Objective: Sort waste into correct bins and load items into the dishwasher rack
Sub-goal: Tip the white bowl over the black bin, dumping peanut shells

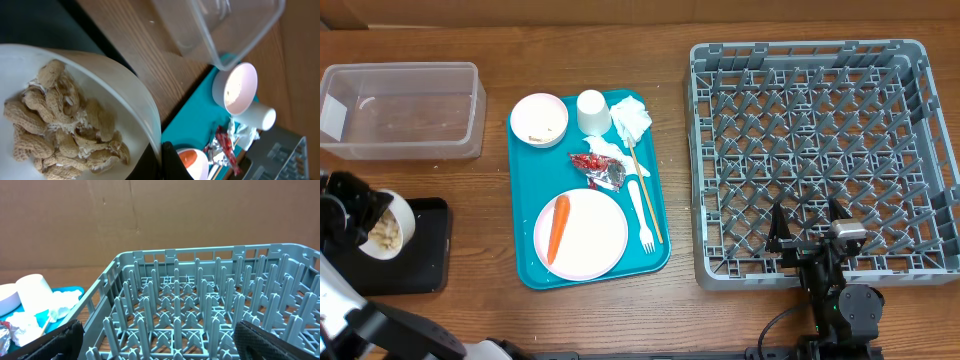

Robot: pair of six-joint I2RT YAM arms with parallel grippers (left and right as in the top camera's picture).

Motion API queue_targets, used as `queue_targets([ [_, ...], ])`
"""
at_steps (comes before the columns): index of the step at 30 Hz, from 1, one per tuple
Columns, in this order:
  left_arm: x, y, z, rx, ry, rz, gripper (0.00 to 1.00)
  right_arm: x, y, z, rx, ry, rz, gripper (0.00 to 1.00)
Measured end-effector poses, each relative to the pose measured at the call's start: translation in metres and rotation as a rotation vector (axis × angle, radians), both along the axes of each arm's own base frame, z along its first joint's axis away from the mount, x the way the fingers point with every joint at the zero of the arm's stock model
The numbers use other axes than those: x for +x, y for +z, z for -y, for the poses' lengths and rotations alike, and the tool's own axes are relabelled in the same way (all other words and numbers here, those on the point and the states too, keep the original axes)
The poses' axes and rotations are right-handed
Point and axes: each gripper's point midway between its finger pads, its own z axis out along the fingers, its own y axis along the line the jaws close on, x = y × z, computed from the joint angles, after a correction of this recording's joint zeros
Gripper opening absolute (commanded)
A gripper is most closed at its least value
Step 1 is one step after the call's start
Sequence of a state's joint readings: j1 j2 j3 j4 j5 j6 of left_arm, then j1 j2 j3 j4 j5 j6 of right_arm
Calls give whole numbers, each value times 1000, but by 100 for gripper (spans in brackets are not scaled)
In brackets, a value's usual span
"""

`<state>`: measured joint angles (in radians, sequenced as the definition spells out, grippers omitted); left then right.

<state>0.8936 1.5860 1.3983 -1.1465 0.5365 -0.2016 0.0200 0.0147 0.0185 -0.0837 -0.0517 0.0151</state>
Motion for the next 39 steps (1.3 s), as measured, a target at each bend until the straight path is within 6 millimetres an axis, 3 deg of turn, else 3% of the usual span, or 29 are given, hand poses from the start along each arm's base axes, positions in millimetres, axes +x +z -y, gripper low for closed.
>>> queue_targets([
  [8, 11, -37, -17, -129, -5, 76, 4, 0, 0, 0, 1, 0, 0, 100],
  [19, 32, -83, -24, -303, -17, 151, 4, 0, 0, 0, 0, 0, 0, 100],
  [28, 25, -56, -47, -420, 69, 366, 4, 0, 0, 0, 0, 0, 0, 100],
  [39, 16, -28, -44, -549, 105, 499, 4, 0, 0, 0, 0, 0, 0, 100],
])
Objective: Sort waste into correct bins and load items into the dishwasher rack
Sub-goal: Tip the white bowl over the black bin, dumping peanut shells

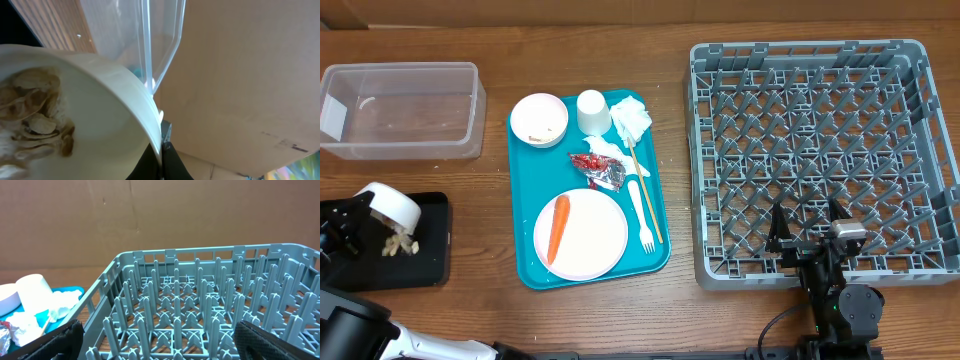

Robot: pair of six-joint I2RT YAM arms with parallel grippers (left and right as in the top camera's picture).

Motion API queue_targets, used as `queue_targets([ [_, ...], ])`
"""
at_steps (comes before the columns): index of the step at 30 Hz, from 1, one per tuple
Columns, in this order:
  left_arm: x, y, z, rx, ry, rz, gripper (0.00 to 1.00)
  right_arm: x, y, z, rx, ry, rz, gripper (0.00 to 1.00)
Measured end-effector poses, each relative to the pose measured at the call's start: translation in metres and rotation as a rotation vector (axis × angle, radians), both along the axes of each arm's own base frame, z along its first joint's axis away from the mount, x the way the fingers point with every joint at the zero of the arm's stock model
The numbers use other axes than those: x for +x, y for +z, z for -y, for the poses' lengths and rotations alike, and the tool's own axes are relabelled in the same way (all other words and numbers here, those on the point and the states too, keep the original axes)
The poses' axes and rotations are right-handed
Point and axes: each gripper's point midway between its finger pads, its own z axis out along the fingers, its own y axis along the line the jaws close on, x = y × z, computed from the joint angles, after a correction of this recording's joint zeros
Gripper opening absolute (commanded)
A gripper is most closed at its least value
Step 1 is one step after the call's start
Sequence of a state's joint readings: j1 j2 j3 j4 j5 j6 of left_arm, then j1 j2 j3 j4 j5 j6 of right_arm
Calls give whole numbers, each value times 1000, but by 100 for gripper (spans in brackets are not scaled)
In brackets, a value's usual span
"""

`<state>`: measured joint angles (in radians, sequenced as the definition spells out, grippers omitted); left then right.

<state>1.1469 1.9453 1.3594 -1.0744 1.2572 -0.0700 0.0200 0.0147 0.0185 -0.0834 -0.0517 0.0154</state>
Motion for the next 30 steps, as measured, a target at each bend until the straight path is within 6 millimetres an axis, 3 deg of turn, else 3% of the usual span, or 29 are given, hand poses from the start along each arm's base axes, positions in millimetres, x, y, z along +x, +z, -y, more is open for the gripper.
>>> queue_targets([
  [30, 8, 7, -12, -47, 45, 33, 4, 0, 0, 0, 0, 0, 0, 100],
])
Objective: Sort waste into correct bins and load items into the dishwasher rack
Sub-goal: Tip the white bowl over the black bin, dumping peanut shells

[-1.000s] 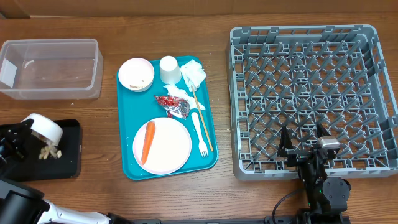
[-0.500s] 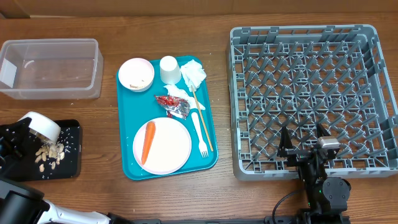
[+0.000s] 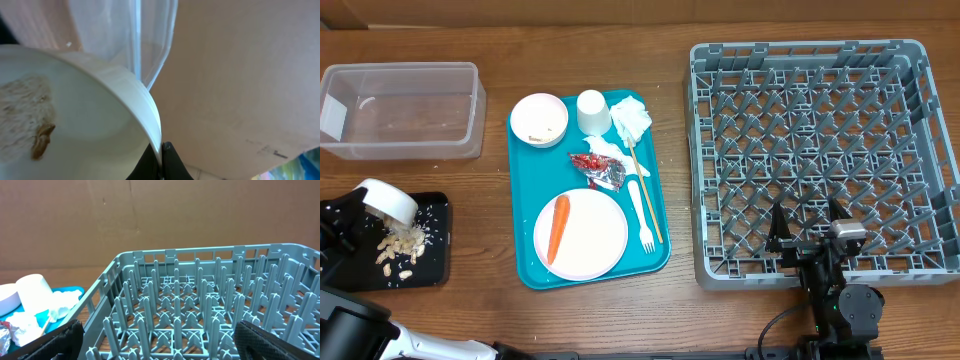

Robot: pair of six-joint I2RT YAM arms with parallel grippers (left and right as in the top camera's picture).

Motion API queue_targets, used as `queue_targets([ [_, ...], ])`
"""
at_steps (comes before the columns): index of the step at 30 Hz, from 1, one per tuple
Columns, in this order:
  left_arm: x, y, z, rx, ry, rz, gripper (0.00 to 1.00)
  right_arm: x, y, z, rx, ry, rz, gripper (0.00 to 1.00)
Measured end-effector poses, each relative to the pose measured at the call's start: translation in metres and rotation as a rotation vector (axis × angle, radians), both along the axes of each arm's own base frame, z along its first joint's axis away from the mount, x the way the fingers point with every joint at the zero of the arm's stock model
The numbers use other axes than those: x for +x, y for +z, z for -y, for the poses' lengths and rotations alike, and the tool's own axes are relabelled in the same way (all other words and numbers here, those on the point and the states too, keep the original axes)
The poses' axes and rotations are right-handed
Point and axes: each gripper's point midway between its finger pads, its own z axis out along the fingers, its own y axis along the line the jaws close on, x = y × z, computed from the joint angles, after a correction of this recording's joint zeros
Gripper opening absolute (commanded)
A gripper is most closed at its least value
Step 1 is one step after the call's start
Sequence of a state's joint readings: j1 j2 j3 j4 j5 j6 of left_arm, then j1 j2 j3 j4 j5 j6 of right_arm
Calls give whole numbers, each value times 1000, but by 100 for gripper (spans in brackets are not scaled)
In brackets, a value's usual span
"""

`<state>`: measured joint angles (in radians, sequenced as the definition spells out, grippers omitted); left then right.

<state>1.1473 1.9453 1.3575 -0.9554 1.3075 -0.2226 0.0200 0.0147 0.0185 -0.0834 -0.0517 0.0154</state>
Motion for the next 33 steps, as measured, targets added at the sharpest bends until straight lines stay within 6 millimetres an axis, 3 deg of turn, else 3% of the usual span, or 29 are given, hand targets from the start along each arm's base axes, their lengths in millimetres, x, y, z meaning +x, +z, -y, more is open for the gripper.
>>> queue_targets([
  [9, 1, 5, 0, 19, -7, 41, 4, 0, 0, 0, 0, 0, 0, 100],
  [13, -8, -9, 0, -10, 9, -54, 4, 0, 0, 0, 0, 0, 0, 100],
  [20, -15, -8, -10, 20, 34, -29, 4, 0, 0, 0, 0, 0, 0, 100],
  [33, -23, 14, -17, 89, 44, 140, 4, 0, 0, 0, 0, 0, 0, 100],
])
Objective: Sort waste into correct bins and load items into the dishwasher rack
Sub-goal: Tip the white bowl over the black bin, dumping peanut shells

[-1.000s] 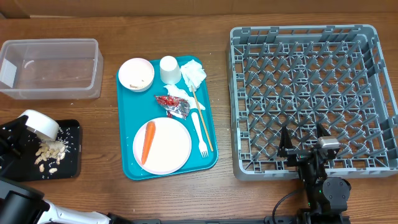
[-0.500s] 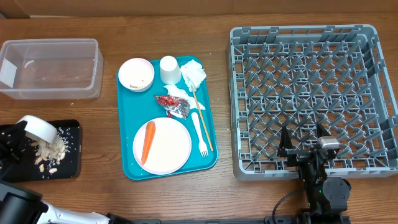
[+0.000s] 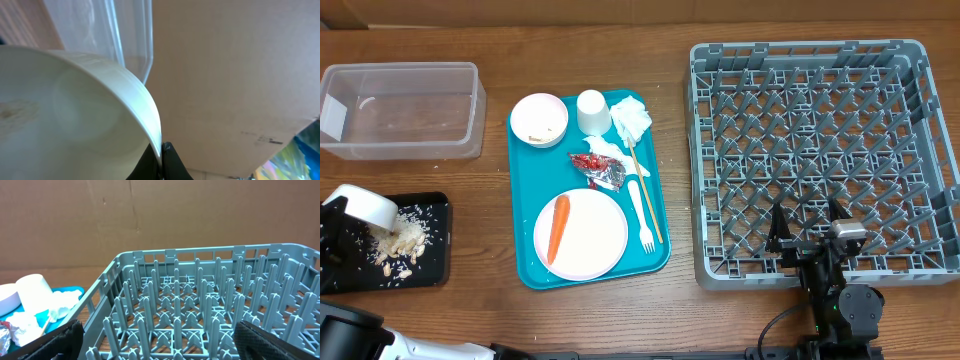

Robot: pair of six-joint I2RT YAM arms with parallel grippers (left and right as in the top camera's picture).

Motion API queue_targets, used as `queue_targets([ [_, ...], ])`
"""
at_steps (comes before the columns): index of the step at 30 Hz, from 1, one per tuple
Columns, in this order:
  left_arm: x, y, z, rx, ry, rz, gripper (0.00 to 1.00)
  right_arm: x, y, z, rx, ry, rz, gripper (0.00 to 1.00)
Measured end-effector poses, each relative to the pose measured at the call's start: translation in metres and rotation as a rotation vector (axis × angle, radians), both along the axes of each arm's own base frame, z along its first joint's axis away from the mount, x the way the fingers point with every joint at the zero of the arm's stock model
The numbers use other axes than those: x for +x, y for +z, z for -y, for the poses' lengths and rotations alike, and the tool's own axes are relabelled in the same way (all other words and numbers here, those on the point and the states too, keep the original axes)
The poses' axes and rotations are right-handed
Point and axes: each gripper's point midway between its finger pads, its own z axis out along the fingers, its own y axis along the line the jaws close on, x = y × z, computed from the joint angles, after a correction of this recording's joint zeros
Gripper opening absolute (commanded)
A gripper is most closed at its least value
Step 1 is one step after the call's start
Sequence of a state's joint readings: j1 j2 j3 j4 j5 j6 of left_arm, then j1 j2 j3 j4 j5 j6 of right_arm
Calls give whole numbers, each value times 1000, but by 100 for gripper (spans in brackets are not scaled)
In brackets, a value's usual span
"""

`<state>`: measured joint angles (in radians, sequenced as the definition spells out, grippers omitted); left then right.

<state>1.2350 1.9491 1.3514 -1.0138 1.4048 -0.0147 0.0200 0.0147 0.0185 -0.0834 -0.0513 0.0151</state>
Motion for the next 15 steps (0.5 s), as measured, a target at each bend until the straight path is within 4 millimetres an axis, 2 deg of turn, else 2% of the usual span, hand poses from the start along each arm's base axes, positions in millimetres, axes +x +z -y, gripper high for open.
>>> queue_targets([
  [11, -2, 0, 2, -9, 1, -7, 4, 0, 0, 0, 0, 0, 0, 100],
  [15, -1, 12, 4, 12, -3, 77, 4, 0, 0, 0, 0, 0, 0, 100],
])
